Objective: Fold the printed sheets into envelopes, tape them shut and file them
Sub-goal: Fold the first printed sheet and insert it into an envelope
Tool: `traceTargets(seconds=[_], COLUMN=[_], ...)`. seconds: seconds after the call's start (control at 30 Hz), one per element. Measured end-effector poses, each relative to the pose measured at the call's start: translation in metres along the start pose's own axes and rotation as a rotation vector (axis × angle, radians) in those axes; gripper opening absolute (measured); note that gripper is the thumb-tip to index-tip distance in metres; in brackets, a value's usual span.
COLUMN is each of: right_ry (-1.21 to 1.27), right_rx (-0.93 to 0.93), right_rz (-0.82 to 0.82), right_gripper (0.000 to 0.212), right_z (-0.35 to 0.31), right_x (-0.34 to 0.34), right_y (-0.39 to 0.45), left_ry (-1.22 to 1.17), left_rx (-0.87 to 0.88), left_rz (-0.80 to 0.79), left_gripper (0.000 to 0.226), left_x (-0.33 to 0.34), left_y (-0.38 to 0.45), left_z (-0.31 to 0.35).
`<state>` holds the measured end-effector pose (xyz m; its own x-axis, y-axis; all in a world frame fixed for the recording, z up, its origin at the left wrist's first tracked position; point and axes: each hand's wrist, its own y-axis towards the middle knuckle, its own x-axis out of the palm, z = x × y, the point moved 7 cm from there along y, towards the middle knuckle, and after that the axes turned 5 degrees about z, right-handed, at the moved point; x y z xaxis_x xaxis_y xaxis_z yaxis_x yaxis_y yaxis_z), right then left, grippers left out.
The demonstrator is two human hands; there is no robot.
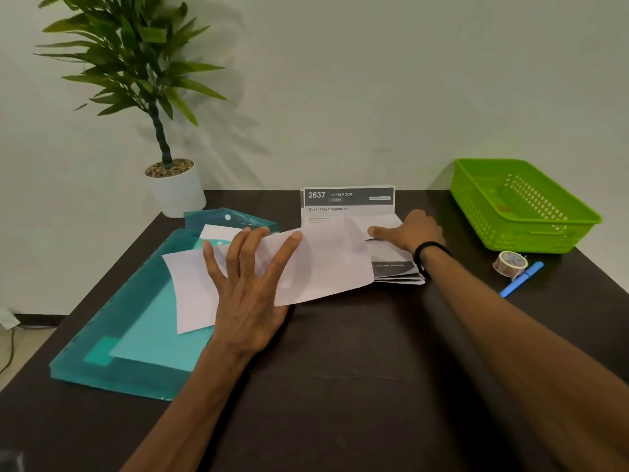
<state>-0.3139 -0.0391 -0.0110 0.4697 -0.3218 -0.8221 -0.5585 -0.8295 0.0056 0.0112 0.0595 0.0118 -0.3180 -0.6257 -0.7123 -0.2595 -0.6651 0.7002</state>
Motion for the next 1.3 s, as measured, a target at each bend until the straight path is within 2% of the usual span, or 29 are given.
traceTargets(seconds=[0.1, 0.23, 0.3, 0.37, 0.4, 0.47, 0.57, 0.63, 0.73, 0.8, 0.9, 1.1, 1.2, 1.3], right_ry=[-0.069, 0.029, 0.155, 0.322, 0.407, 0.567, 0.817, 1.055, 1.49, 1.595, 1.523, 0.998, 0.824, 0.758], right_rx=[0.028, 0.095, 0.103, 0.088, 0.07, 0.007, -0.112, -0.119, -0.034, -0.024, -0.074, -0.167, -0.205, -0.248], right_rz=[-0.015, -0.04, -0.003, 0.092, 0.151, 0.242, 0.267, 0.275, 0.205, 0.124, 0.086, 0.237, 0.35, 0.434], right_gripper=[0.096, 0.087, 0.061, 0.023, 0.014, 0.022, 0.023, 0.033, 0.029, 0.024, 0.021, 0.016, 0.012, 0.01], right_z=[-0.004, 0.001, 0.004, 0.009, 0.011, 0.016, 0.026, 0.037, 0.054, 0.057, 0.059, 0.062, 0.061, 0.059], right_x=[-0.002, 0.001, -0.002, -0.01, -0.017, -0.032, -0.054, -0.067, -0.074, -0.071, -0.063, -0.047, -0.056, -0.065], right_y=[0.004, 0.012, 0.014, 0.012, 0.008, -0.003, -0.024, -0.035, -0.044, -0.047, -0.054, -0.066, -0.073, -0.08], left_ry=[-0.014, -0.071, -0.072, -0.067, -0.067, -0.071, -0.081, -0.081, -0.068, -0.044, -0.015, -0.038, -0.012, -0.032], left_rx=[-0.015, -0.031, -0.027, -0.035, -0.047, -0.074, -0.099, -0.101, -0.1, -0.1, -0.116, -0.145, -0.176, -0.2], left_rz=[0.003, 0.008, -0.005, -0.024, -0.035, -0.058, -0.08, -0.087, -0.1, -0.124, -0.164, -0.241, -0.305, -0.342], left_gripper=[0.127, 0.121, 0.121, 0.121, 0.121, 0.12, 0.119, 0.117, 0.113, 0.11, 0.106, 0.094, 0.101, 0.109], left_x=[0.001, -0.001, -0.001, 0.0, 0.001, 0.003, 0.003, 0.003, 0.004, 0.007, 0.014, 0.028, 0.034, 0.037], left_y=[0.0, 0.001, 0.001, 0.0, 0.0, -0.001, -0.002, -0.002, -0.004, -0.004, -0.006, -0.011, -0.012, -0.012], left_z=[-0.001, -0.002, -0.002, -0.004, -0.005, -0.009, -0.012, -0.012, -0.013, -0.014, -0.016, -0.02, -0.021, -0.022])
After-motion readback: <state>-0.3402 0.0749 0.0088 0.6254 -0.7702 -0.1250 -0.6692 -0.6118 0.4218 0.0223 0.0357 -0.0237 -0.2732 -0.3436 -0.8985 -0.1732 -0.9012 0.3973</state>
